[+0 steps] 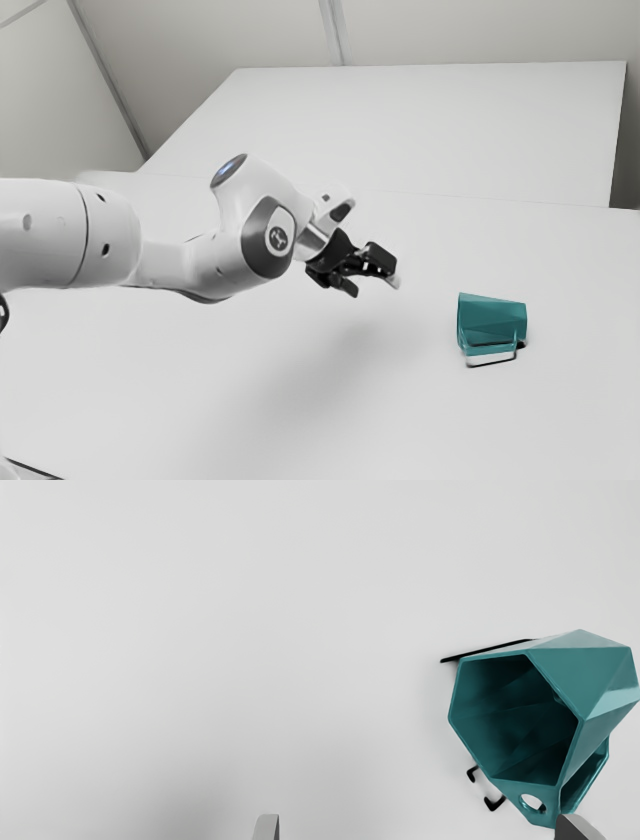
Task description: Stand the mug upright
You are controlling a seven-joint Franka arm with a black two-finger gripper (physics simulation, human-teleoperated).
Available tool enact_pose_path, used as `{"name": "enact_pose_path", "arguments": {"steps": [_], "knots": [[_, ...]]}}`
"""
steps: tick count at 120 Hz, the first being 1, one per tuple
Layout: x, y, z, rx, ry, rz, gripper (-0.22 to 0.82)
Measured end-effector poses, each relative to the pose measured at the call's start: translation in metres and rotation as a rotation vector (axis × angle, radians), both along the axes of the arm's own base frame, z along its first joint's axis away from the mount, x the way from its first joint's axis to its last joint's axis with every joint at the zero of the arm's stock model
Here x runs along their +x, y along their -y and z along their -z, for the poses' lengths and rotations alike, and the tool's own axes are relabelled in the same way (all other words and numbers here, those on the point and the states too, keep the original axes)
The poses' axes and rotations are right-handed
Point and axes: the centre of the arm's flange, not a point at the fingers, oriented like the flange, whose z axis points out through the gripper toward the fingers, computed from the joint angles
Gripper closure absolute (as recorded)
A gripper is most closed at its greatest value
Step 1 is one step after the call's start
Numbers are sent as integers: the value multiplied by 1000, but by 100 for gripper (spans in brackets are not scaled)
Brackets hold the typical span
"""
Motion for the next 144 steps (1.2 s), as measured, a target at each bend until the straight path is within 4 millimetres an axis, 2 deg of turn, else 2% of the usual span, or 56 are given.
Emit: {"name": "enact_pose_path", "arguments": {"steps": [11, 29, 39, 53, 62, 80, 97, 111, 134, 144], "knots": [[-17, -5, 4, 0, -2, -12, 0], [-17, -4, 11, 8, 19, -30, 0], [-13, 17, 15, 11, 40, -14, 0], [10, 55, 21, 7, 78, 9, 0], [18, 73, 25, 2, 90, 19, 0], [16, 94, 35, -10, 97, 15, 0], [7, 117, 41, -27, 98, 18, 0], [2, 124, 49, -32, 92, 7, 0], [15, 136, 56, -42, 106, -6, 1], [13, 147, 56, -50, 112, 7, 3]]}}
